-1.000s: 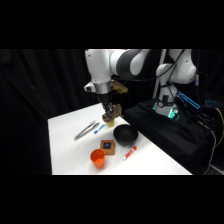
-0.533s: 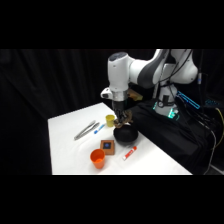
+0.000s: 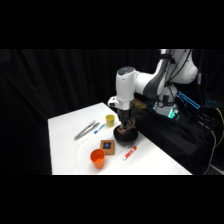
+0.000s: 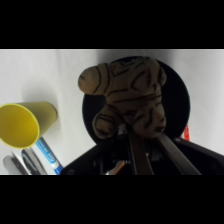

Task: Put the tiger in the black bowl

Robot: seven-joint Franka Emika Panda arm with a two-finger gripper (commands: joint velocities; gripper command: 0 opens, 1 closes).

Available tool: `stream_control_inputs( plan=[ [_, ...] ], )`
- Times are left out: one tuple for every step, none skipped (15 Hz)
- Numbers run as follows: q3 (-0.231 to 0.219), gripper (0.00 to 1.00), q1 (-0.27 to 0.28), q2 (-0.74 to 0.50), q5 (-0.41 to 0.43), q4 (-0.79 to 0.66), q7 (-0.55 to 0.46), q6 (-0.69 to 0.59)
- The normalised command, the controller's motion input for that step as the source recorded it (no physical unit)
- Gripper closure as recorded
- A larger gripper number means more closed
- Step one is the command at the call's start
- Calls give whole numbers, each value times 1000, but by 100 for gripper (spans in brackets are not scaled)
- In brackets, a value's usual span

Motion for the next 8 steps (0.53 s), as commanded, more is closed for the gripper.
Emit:
stream_control_inputs(
  plan=[
    [-60, 59, 39, 58, -157, -86, 103, 246],
    [-62, 51, 36, 0, -110, -91, 65, 203],
    [-72, 44, 35, -16, -108, -67, 62, 164],
    [-66, 37, 30, -29, -67, -42, 17, 115],
    [-69, 27, 36, -70, -91, -44, 42, 77],
    [-65, 20, 46, -130, -113, -42, 63, -2],
    [-65, 11, 62, -233, -164, -68, 113, -108],
    [-45, 4, 63, -316, -133, -90, 66, -179]
  ],
)
